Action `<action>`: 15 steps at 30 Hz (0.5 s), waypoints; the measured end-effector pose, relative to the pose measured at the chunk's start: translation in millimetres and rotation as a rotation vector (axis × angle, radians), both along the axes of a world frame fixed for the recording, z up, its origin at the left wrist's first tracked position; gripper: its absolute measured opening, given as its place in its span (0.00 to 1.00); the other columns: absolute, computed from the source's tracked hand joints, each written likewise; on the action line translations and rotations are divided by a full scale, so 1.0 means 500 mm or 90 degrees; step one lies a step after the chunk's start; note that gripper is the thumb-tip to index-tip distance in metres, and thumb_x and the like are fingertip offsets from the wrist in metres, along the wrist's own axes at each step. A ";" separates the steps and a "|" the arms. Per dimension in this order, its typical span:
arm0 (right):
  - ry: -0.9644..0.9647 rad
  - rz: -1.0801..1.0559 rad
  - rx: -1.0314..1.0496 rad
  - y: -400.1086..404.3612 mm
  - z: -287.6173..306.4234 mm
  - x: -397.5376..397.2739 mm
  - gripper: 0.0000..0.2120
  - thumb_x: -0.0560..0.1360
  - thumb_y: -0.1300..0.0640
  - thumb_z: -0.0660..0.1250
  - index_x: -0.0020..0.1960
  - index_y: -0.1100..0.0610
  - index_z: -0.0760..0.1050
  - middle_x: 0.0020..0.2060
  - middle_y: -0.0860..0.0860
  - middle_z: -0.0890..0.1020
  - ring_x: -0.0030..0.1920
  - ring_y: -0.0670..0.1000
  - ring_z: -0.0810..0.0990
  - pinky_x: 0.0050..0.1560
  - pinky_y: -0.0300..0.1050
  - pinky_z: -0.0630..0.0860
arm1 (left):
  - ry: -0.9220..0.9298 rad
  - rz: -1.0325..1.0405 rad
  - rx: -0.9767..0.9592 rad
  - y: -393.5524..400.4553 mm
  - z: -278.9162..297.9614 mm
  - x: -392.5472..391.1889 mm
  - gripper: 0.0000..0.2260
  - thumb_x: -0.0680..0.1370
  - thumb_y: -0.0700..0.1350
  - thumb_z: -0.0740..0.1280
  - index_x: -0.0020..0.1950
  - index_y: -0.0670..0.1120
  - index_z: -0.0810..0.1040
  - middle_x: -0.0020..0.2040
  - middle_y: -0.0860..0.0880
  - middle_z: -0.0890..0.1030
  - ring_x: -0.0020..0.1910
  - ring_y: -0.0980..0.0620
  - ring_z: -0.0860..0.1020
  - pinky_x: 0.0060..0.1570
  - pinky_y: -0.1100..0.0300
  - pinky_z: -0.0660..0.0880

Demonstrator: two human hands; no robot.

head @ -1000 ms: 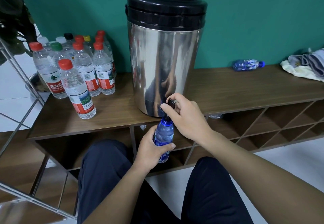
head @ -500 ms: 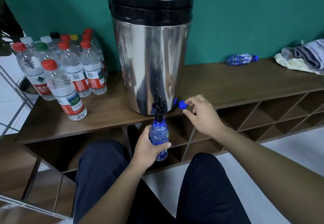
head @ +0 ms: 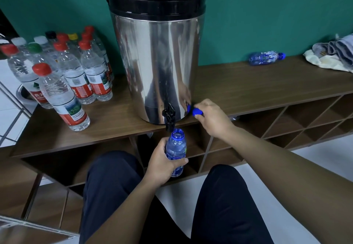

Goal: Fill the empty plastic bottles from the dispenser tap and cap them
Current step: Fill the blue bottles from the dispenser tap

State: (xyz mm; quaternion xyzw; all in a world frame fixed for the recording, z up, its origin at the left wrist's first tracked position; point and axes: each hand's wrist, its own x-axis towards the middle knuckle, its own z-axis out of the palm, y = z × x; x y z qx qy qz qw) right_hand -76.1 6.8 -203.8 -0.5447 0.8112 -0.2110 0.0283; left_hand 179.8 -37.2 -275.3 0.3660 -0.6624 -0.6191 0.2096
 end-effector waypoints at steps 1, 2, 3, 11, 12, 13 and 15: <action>-0.001 0.000 0.000 0.000 -0.002 -0.001 0.20 0.84 0.57 0.72 0.75 0.58 0.79 0.65 0.55 0.77 0.63 0.59 0.80 0.67 0.56 0.78 | -0.001 -0.001 -0.001 0.000 0.000 0.000 0.33 0.68 0.39 0.89 0.68 0.55 0.79 0.59 0.57 0.88 0.60 0.55 0.87 0.67 0.45 0.84; -0.006 0.001 0.001 0.001 -0.002 -0.002 0.19 0.84 0.56 0.72 0.74 0.57 0.80 0.64 0.54 0.77 0.61 0.58 0.80 0.66 0.55 0.78 | -0.002 -0.002 -0.002 -0.001 0.000 0.000 0.33 0.68 0.39 0.89 0.68 0.55 0.79 0.59 0.56 0.88 0.60 0.55 0.87 0.67 0.44 0.84; -0.014 0.005 0.003 0.003 0.000 -0.003 0.18 0.84 0.55 0.73 0.72 0.57 0.80 0.62 0.53 0.76 0.59 0.57 0.80 0.64 0.54 0.79 | -0.003 -0.004 -0.005 0.000 0.000 0.001 0.33 0.68 0.40 0.89 0.68 0.55 0.79 0.59 0.56 0.88 0.60 0.54 0.87 0.67 0.44 0.84; -0.233 0.122 -0.040 0.075 0.078 0.061 0.09 0.82 0.49 0.76 0.60 0.50 0.84 0.54 0.46 0.80 0.47 0.43 0.80 0.52 0.35 0.76 | -0.006 -0.061 -0.055 0.018 0.020 0.002 0.33 0.68 0.42 0.89 0.68 0.56 0.80 0.60 0.55 0.88 0.60 0.54 0.87 0.67 0.45 0.84; -0.271 0.144 -0.023 0.087 0.094 0.074 0.08 0.82 0.48 0.76 0.59 0.49 0.84 0.54 0.46 0.82 0.47 0.44 0.81 0.52 0.38 0.78 | -0.006 -0.065 -0.059 0.021 0.023 0.003 0.34 0.67 0.43 0.90 0.68 0.56 0.80 0.60 0.55 0.88 0.60 0.54 0.87 0.67 0.44 0.84; -0.302 0.166 0.000 0.098 0.110 0.086 0.08 0.82 0.47 0.76 0.59 0.48 0.85 0.53 0.46 0.83 0.48 0.47 0.82 0.52 0.43 0.81 | -0.005 -0.067 -0.061 0.023 0.029 0.004 0.34 0.67 0.43 0.90 0.68 0.56 0.80 0.60 0.55 0.88 0.60 0.54 0.87 0.66 0.44 0.84; -0.315 0.189 0.022 0.118 0.132 0.108 0.07 0.81 0.48 0.77 0.58 0.47 0.85 0.52 0.47 0.84 0.49 0.52 0.82 0.52 0.48 0.81 | 0.002 -0.066 -0.059 0.030 0.044 0.008 0.34 0.67 0.41 0.90 0.68 0.55 0.80 0.59 0.56 0.88 0.59 0.56 0.87 0.66 0.46 0.85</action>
